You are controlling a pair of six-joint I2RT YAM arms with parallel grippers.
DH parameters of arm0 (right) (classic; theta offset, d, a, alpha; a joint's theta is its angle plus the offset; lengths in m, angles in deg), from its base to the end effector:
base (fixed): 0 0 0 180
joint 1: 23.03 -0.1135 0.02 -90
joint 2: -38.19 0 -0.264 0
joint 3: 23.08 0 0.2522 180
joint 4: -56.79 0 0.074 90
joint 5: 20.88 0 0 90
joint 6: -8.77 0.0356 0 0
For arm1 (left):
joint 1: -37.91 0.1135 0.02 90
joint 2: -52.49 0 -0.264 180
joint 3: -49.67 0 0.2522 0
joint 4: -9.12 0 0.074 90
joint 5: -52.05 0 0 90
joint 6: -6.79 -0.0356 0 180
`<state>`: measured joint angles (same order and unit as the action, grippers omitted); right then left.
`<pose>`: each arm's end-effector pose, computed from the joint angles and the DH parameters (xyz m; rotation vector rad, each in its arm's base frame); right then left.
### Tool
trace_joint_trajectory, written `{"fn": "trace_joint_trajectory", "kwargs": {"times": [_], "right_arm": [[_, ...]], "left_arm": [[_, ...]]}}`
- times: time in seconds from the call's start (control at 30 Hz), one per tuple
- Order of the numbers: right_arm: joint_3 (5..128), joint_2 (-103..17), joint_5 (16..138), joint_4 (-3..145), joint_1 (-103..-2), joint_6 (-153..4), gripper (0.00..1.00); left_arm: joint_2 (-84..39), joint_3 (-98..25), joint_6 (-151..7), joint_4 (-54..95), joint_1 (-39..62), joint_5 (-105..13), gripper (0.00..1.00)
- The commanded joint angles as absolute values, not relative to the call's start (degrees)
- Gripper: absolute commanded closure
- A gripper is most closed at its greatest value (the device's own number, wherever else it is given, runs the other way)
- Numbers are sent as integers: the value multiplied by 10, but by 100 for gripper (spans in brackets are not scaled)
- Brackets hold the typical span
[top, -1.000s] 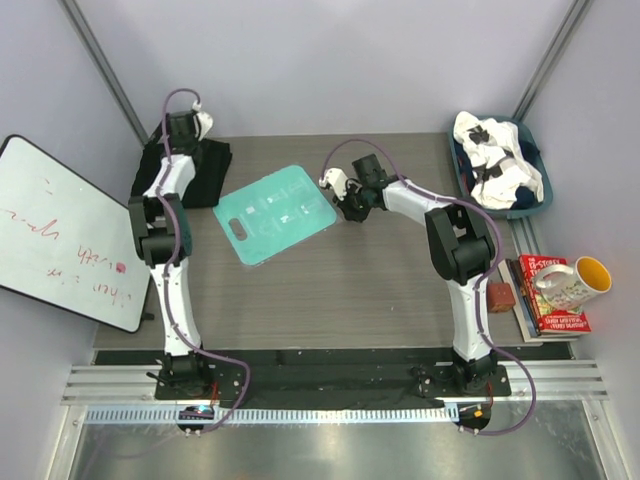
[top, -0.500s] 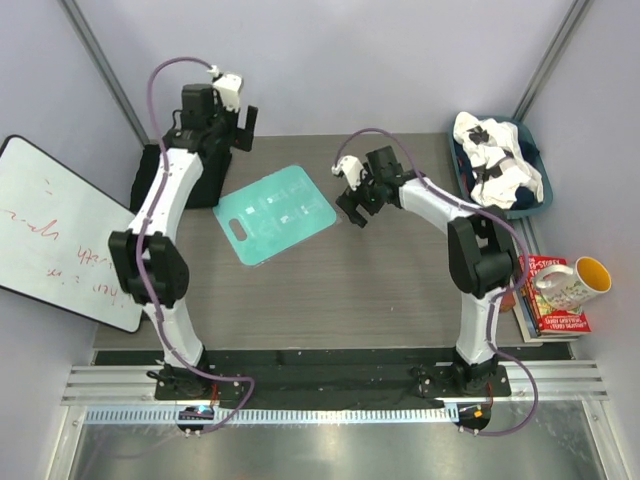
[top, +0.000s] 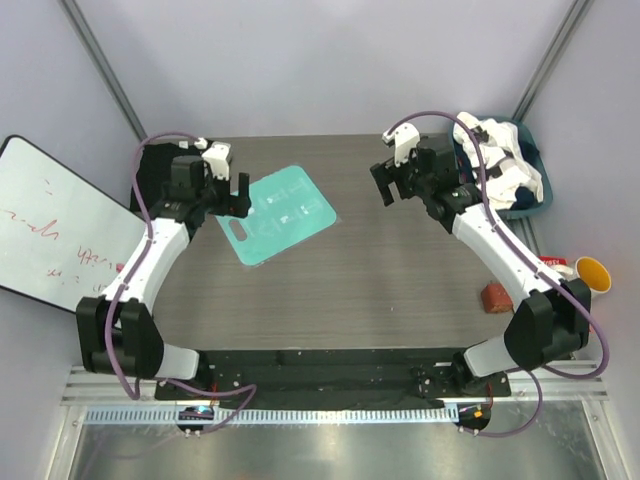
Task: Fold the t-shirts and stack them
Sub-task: Put the neatly folded tshirt into the corner of the board with the left arm
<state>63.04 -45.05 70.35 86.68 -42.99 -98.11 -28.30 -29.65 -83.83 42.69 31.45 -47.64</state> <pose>0.3179 0.1163 0.3386 -0.6581 1.9336 0.0555 0.3165 -0.0419 0.3050 0.2306 2.1704 -0.2424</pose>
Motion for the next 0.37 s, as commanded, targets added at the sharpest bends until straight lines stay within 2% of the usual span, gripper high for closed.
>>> {"fn": "trace_joint_trajectory", "kwargs": {"times": [0.0, 0.33], "right_arm": [[639, -426, 621, 834, -444, -944, 0], [587, -404, 543, 732, -455, -946, 0]], "left_arm": [[-269, -272, -815, 325, 314, -457, 0], [-297, -303, -807, 340, 313, -432, 0]]}}
